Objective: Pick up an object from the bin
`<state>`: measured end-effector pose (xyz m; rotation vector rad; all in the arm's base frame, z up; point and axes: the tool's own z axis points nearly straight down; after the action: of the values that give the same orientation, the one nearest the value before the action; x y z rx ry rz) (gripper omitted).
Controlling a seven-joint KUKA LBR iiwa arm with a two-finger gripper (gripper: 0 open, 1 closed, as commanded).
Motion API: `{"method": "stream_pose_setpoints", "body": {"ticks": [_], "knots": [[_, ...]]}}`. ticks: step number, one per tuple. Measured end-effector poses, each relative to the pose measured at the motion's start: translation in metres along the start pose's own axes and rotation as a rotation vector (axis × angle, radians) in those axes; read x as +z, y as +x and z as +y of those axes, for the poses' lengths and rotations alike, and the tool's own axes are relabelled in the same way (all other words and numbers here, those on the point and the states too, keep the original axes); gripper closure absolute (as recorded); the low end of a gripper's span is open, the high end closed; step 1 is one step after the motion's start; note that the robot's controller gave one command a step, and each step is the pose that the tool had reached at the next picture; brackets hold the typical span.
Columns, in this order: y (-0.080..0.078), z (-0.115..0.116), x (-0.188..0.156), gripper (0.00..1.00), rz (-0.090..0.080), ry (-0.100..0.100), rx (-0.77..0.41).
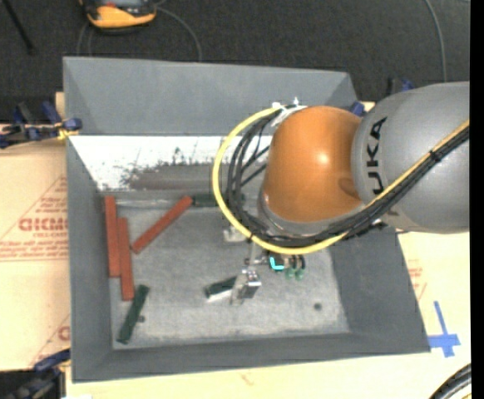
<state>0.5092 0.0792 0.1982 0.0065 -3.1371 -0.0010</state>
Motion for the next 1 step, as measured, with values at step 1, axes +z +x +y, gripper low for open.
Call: {"method": "stream_pose_setpoints", "body": {"ticks": [1], "knots": [[-0.0017,-0.0003,-0.0035,0.00,-0.007,-0.001,0.002]]}}
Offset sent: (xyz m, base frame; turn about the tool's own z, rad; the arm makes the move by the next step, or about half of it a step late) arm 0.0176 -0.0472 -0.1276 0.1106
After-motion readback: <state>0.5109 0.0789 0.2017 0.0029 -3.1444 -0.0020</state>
